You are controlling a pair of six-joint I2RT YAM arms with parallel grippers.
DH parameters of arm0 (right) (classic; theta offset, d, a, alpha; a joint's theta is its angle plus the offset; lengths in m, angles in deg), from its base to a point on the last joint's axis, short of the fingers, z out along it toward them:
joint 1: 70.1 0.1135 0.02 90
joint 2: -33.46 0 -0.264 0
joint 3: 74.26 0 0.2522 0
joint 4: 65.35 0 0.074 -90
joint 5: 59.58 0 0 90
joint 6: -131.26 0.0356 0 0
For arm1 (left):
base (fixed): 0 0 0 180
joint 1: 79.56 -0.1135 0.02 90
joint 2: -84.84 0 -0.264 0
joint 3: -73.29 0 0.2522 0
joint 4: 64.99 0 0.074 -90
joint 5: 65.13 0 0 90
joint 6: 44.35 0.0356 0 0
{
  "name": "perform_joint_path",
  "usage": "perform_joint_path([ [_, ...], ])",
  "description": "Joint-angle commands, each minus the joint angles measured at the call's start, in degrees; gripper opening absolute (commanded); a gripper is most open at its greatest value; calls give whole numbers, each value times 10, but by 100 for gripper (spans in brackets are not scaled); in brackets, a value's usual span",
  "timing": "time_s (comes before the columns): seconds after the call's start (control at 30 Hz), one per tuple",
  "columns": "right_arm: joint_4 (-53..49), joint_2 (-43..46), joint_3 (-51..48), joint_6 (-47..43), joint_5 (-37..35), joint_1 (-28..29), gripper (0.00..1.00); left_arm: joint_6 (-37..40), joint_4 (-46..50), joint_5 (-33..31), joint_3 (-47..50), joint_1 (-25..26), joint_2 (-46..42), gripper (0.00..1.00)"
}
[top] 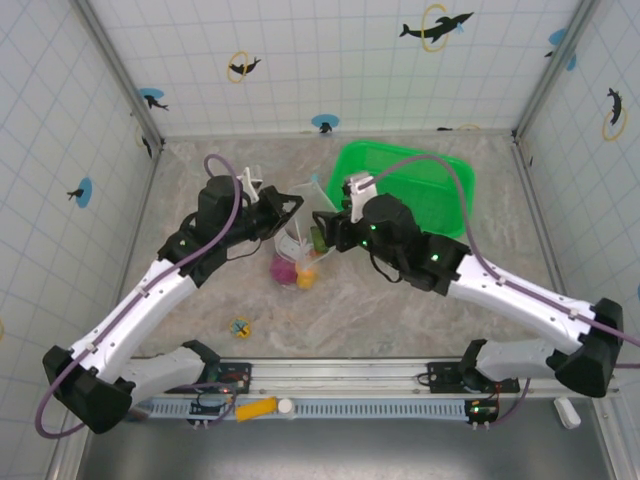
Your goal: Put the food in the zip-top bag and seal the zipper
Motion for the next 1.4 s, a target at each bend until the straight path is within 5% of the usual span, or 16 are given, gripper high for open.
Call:
perform_joint_path([
  [0.0, 8, 26, -14, 28, 45, -67, 72, 32, 28, -44, -11, 3, -19, 0],
  [0.1, -19, 26, -26, 54, 88, -148, 71, 33, 28, -41, -2, 4, -24, 0],
  [0.2, -72, 5, -29, 25, 26, -187, 71, 40, 31, -39, -6, 3, -25, 0],
  [0.5, -165, -121, 7, 35, 64, -332, 77, 70, 14, 6, 1, 4, -9, 0],
  [0.77, -191, -267, 89, 97, 84, -349, 100, 97, 5, 33, 23, 3, -1, 0],
  [1.13, -297, -493, 311, 172, 110, -351, 100, 99, -19, 67, 76, 3, -17, 0],
  [1.37, -281, -512, 290, 202, 108, -349, 91, 93, -34, 72, 92, 3, -28, 0],
])
